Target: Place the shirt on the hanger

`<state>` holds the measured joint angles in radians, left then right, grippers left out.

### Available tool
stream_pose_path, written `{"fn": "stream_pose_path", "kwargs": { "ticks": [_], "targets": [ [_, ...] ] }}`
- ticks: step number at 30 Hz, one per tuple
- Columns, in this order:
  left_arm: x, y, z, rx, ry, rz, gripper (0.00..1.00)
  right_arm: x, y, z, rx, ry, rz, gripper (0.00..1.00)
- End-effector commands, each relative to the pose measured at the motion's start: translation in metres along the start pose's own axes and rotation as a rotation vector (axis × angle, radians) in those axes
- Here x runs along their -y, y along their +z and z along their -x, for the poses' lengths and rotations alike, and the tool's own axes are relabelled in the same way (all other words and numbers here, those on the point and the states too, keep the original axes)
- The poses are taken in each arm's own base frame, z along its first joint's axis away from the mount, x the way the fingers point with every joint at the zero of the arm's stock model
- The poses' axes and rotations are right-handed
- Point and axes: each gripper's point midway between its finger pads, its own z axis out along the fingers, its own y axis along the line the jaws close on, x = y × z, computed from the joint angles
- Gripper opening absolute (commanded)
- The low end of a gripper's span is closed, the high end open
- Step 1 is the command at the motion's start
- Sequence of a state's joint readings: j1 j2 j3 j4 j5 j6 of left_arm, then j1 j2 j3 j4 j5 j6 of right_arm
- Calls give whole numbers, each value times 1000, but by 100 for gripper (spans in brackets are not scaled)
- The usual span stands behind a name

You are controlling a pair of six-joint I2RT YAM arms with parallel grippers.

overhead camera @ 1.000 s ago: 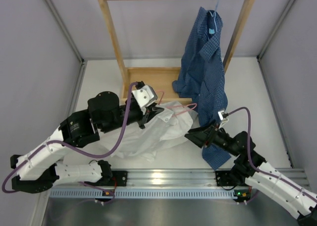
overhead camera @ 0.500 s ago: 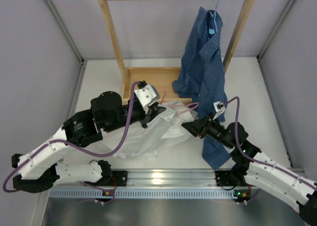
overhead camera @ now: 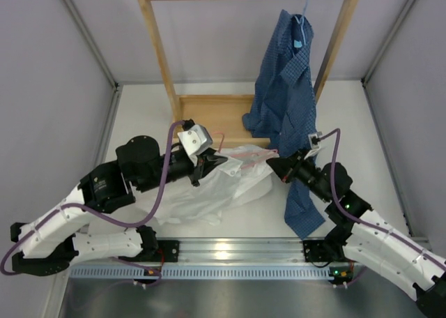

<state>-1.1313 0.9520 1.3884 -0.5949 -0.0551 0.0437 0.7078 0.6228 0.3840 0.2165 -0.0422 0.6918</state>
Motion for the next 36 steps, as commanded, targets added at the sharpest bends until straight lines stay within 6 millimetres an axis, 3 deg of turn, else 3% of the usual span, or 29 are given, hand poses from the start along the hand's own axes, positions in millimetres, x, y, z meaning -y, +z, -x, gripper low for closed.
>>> {"fn": "stream_pose_path", "kwargs": {
  "ticks": [1,2,3,5,6,8,9,11,12,14,16,20,25,29,30,31,32,35,36],
  "targets": [
    [6,-19,23,113,-40,-33,0,2,3,40,51,-97,-67,0],
    [5,-18,11,83,-42,-25,0,10,6,44,44,-118,-97,0],
    [4,-19,6,72,-42,-19,0,3,7,56,54,-132,-87,0],
    [2,-27,2,74,-81,0,0,12,11,58,16,-171,-132,0],
    [1,-28,-4,62,-86,6,0,6,12,72,35,-189,-133,0],
    [-5,-34,-9,57,-91,40,0,14,15,73,-7,-230,-177,0],
    [-9,-36,-17,28,-91,62,0,4,16,88,11,-253,-167,0],
    [-17,-35,-28,-17,-91,117,0,4,18,93,-20,-293,-191,0],
    [-30,-35,-32,-35,-92,191,0,-10,19,108,-2,-310,-168,0],
    [-45,-31,-41,-83,-106,293,0,-23,20,112,-26,-326,-125,0],
    [-72,-34,-39,-86,-115,463,0,-39,16,116,-40,-321,-78,0],
    [-87,-20,-24,-60,-171,579,0,-60,5,117,-43,-308,-6,0],
    [-90,2,7,69,-242,605,0,-102,-1,95,-107,-262,192,0],
    [-66,20,42,252,-270,422,0,-142,-10,66,-133,-225,339,0],
    [-64,19,54,305,-284,401,0,-133,-6,55,-130,-215,296,0],
    [-64,14,62,336,-298,396,0,-137,-7,51,-108,-200,304,0],
    [-67,9,71,362,-302,402,0,-124,-5,22,-141,-186,265,0],
    [-72,4,78,372,-288,418,0,-110,0,-7,-137,-135,230,0],
    [-72,4,78,369,-283,411,0,-88,3,-24,-157,-131,169,0]
  ]
}}
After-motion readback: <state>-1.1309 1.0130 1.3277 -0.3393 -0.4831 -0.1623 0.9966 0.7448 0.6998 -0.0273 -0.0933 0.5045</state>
